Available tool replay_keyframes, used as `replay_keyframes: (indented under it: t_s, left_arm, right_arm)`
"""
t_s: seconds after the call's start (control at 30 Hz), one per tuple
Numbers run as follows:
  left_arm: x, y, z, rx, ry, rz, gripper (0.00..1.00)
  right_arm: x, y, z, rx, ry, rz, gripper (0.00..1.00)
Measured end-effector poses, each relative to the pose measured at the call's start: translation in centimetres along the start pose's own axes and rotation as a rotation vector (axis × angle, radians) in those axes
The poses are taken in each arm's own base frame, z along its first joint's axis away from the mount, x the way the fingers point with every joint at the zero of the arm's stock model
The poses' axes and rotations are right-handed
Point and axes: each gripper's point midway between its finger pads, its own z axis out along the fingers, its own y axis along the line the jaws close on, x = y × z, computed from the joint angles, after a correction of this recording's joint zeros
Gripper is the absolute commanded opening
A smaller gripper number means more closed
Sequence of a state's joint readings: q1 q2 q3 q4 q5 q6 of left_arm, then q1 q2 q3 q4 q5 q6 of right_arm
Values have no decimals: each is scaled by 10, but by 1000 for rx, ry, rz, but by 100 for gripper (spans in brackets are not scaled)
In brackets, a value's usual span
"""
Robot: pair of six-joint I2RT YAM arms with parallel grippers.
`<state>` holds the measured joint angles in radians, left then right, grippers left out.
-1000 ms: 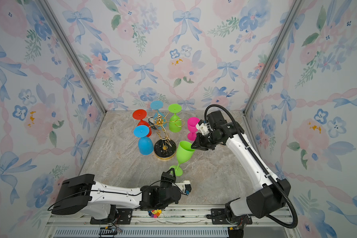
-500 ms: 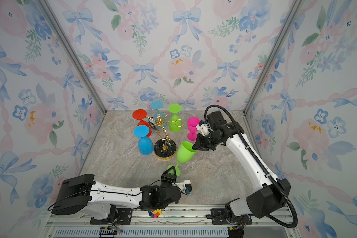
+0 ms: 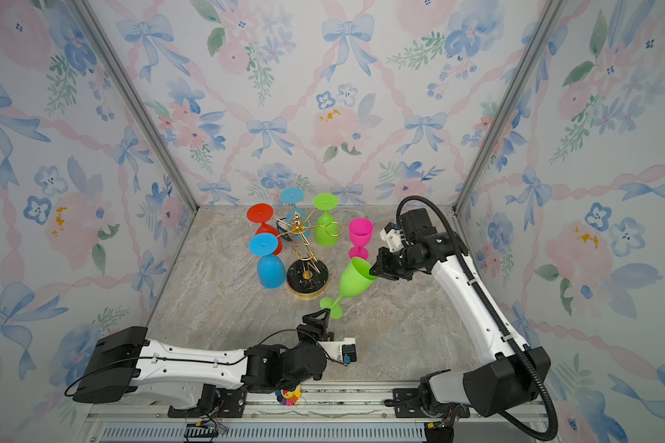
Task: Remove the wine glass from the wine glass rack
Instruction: 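Turn the green glass upright with the right gripper while the left gripper releases the base, then carry the upright green glass beside the magenta glass and set it down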
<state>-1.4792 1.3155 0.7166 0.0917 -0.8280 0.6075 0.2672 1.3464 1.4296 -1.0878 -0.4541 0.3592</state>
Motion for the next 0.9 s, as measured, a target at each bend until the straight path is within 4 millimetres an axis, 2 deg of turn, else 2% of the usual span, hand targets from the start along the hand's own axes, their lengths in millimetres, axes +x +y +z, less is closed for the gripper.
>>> replay_keyframes:
  t_s: [0.13, 0.27, 0.43, 0.53, 0.7, 0.9]
  left_arm:
    - [-10, -3, -7, 71, -55, -113, 92]
    - [-18, -1, -14, 136, -90, -261, 93]
    - [-13, 14, -22, 181, -109, -461, 94]
    - [1, 28, -27, 178, -121, -590, 95]
    - [34, 43, -29, 151, -99, -737, 98]
    - [57, 57, -32, 124, -97, -869, 98]
  right_arm:
    - [-3, -14, -8, 65, -52, 5, 0]
    - [-13, -35, -18, 173, -119, 4, 0]
    - [-24, -60, -27, 307, -176, 0, 0]
    - [-35, -75, -29, 372, -206, 2, 0]
    - [-54, -100, -19, 470, -211, 19, 0]
    - [-89, -113, -14, 557, -254, 12, 0]
